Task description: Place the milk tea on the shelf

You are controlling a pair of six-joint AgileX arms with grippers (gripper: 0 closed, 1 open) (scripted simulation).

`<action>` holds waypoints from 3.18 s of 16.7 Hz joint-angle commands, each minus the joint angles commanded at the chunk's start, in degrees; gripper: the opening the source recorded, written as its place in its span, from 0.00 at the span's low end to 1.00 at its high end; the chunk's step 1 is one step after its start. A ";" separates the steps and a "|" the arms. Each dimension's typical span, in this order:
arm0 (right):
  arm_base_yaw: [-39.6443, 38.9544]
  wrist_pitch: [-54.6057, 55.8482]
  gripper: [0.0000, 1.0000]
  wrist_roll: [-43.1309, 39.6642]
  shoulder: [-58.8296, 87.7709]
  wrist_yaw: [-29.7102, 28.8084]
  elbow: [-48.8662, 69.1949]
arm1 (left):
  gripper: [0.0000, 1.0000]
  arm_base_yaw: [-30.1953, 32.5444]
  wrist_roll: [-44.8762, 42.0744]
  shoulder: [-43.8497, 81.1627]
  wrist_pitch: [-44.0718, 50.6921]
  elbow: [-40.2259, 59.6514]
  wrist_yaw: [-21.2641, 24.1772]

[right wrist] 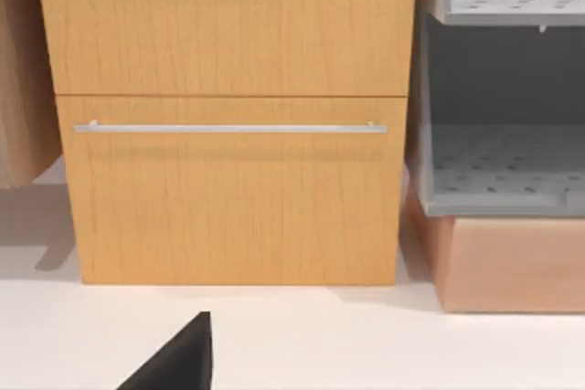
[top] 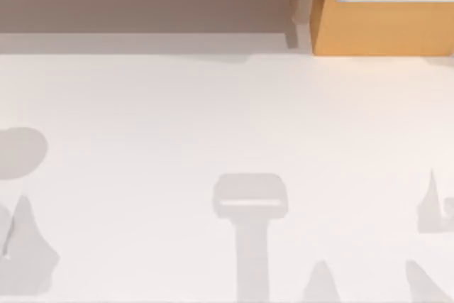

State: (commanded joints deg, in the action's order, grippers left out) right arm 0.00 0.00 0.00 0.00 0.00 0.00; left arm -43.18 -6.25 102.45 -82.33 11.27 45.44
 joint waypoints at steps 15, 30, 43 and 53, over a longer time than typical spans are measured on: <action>0.00 0.00 1.00 0.00 0.00 0.00 0.00 | 1.00 12.31 2.23 10.24 2.45 14.28 -12.03; 0.00 0.00 1.00 0.00 0.00 0.00 0.00 | 0.00 12.31 2.23 10.24 2.45 14.28 -12.03; 0.00 0.00 1.00 0.00 0.00 0.00 0.00 | 0.00 12.24 2.13 7.34 5.43 14.27 -12.08; 0.00 0.00 1.00 0.00 0.00 0.00 0.00 | 0.00 21.13 2.41 4.35 8.45 19.41 -15.67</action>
State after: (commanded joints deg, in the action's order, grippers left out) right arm 0.00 0.00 0.00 0.00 0.00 0.00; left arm -22.05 -3.84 106.79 -73.88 30.68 29.77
